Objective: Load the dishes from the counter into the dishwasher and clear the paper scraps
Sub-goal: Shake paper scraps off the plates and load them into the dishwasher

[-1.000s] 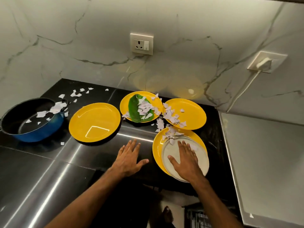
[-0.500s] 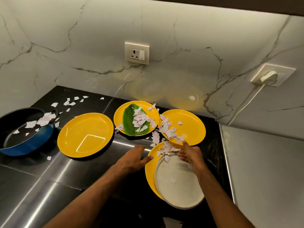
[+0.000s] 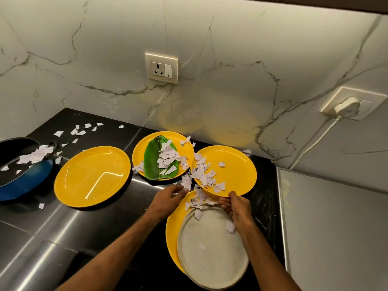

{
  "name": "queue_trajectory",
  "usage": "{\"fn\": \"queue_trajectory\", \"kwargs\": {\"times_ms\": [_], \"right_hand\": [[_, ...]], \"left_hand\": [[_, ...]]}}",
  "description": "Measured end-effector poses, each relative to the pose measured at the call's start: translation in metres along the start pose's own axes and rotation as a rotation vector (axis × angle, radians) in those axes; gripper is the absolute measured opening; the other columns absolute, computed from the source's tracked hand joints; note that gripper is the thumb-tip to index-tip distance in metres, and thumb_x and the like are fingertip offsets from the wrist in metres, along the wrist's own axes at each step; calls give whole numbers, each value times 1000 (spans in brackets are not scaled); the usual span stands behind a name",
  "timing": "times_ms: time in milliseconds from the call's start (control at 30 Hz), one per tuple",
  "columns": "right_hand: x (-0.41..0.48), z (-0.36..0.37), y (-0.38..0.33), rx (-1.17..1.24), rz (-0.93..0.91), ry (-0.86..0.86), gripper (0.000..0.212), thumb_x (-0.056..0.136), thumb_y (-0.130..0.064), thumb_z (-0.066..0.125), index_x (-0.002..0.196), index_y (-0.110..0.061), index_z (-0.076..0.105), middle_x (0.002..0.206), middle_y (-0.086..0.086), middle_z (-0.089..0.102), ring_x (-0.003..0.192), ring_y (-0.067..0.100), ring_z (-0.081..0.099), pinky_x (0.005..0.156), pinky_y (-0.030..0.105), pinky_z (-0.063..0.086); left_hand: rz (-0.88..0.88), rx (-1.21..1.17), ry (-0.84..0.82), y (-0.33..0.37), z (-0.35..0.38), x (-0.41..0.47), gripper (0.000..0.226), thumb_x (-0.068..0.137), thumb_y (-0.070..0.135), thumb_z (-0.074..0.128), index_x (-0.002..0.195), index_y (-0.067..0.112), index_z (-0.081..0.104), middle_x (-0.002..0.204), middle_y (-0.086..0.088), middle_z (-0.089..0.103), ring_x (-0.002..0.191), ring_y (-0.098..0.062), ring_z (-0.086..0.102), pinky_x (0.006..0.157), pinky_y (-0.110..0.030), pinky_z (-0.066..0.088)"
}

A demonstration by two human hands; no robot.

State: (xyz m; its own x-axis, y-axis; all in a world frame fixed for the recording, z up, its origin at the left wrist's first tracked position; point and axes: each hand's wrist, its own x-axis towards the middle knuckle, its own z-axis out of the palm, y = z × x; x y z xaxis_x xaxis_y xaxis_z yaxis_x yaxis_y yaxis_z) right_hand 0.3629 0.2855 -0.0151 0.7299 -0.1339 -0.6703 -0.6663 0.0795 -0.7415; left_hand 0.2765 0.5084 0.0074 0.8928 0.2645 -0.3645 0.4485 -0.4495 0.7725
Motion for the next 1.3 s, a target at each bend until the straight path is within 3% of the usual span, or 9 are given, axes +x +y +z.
{"fn": "queue_trajectory", "kwargs": {"times_ms": [133,300,433,667,800,967,1100,1200,1300], "right_hand": [[-15,-3,-4,103,-28,-24,20,101,-9,53,89,1,65,65,13,74,49,14,69,45,20,52],[-34,-3,-9,131,-74,-87,18,103,-10,55,96,3,66,76,18,76,56,15,71,50,21,55],[-44,-7,-14,204,-74,-149,18,104,-12,57,100,3,66,81,20,76,61,17,73,52,21,57],[-52,-3,-14,274,-59,-234,22,104,-20,61,106,0,69,89,19,78,73,20,76,59,22,60],[-56,-4,-18,174,-62,-298,28,104,-26,59,108,0,70,93,16,79,82,24,78,68,26,61],[-71,-27,-39,-252,-152,-524,49,106,-44,50,104,-2,75,90,14,79,85,30,78,71,31,62],[-74,-37,-61,-343,-393,-685,51,103,-48,51,99,-5,78,94,12,79,90,30,77,78,35,61],[-66,-30,-69,-538,-647,-697,38,106,-47,48,109,-27,80,115,-10,76,113,8,68,99,32,54],[-61,-8,-67,-848,-695,-873,38,106,-56,41,135,-45,64,147,-25,55,139,-4,44,115,27,35]], "left_hand": [[-93,-336,-1,5,10,5,61,92,65,57,136,24,59,126,2,68,105,-10,70,98,-33,55],[-219,-1011,-35,26,31,21,56,99,57,49,135,14,55,130,-10,67,117,-27,67,98,-38,54],[-193,-1307,0,42,36,25,69,94,64,47,141,14,57,131,-12,68,125,-32,62,109,-49,48],[-108,-1208,-113,51,49,13,43,100,18,60,143,13,54,132,-15,67,119,-32,67,98,-42,57],[-103,-1196,-74,52,48,21,41,98,7,61,139,12,58,131,-16,68,114,-34,68,93,-42,58],[-157,-1232,23,49,38,27,25,95,8,61,120,8,63,104,-13,71,92,-28,71,77,-42,61],[-215,-1273,126,42,25,29,19,95,17,60,111,8,63,101,-14,66,93,-33,68,80,-54,60],[-234,-1302,162,37,16,25,41,94,29,61,129,9,62,123,-24,67,113,-46,65,96,-69,50],[-201,-1295,148,36,6,14,44,98,37,57,136,14,61,129,-21,68,120,-44,63,105,-67,45]]}}
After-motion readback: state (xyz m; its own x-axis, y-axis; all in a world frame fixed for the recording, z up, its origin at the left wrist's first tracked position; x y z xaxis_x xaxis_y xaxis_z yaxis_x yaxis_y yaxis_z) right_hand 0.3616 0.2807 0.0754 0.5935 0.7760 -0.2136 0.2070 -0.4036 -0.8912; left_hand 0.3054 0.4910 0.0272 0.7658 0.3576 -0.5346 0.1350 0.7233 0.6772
